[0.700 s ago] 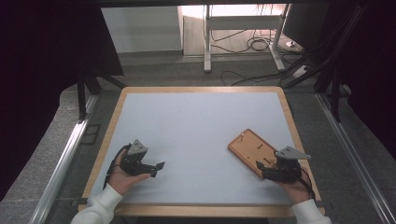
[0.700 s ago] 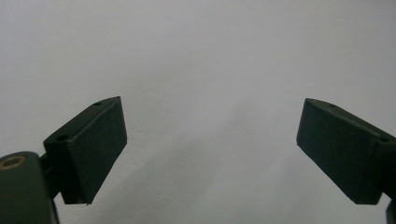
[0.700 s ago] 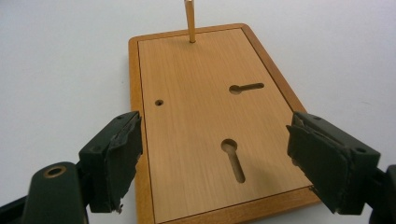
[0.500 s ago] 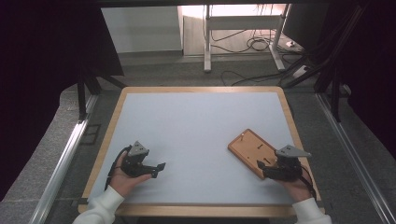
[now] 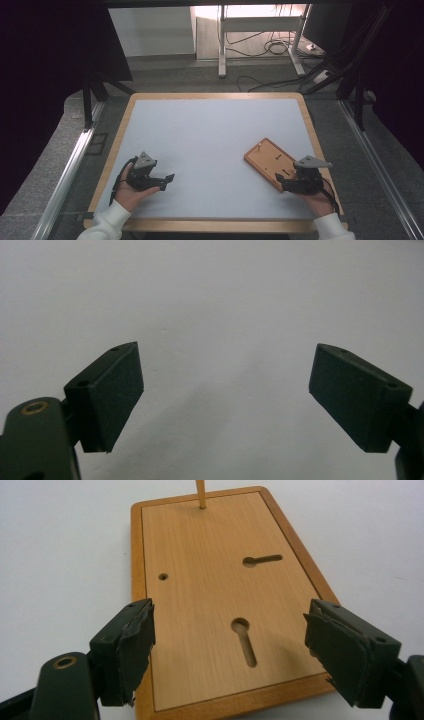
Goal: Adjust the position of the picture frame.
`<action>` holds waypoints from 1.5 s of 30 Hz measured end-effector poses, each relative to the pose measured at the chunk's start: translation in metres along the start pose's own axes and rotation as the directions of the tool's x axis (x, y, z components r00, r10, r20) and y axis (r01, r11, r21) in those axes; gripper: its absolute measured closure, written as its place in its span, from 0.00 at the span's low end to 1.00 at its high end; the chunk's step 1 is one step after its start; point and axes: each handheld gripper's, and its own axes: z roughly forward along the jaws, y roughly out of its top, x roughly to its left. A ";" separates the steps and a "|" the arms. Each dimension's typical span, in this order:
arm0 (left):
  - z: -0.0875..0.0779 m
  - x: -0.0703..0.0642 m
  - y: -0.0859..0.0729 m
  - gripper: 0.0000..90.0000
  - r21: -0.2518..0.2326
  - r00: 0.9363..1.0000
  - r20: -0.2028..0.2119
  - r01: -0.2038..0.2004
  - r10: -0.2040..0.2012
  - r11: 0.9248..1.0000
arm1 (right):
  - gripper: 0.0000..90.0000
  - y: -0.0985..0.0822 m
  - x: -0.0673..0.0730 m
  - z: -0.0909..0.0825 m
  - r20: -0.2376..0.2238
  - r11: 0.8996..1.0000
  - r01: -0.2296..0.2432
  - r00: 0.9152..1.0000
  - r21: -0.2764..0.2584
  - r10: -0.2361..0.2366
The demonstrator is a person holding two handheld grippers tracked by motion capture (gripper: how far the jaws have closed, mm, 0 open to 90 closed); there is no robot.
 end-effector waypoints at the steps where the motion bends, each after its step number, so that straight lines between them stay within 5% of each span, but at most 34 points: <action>1: -0.001 0.000 0.000 0.16 -0.003 1.000 0.001 -0.002 0.002 1.000 | 0.23 0.000 0.000 0.000 0.000 1.000 0.000 1.000 0.000 0.000; 13: -0.003 0.000 0.000 0.16 -0.012 1.000 0.014 -0.012 0.012 1.000 | 0.30 0.005 0.003 0.002 -0.005 1.000 0.021 1.000 0.023 -0.021; 22: 0.000 0.001 0.001 0.15 -0.005 1.000 0.024 -0.016 0.016 1.000 | 0.30 0.029 0.008 0.005 -0.006 0.999 0.050 0.999 0.017 -0.050; 32: 0.000 0.003 -0.001 0.15 -0.003 1.000 0.027 -0.005 0.005 1.000 | 0.37 0.059 0.012 0.032 -0.018 0.996 0.073 0.997 0.047 -0.072; 45: 0.002 0.003 -0.003 0.15 0.004 1.000 0.026 -0.011 0.011 1.000 | 0.47 0.076 0.006 0.061 -0.010 0.993 0.070 0.998 0.093 -0.069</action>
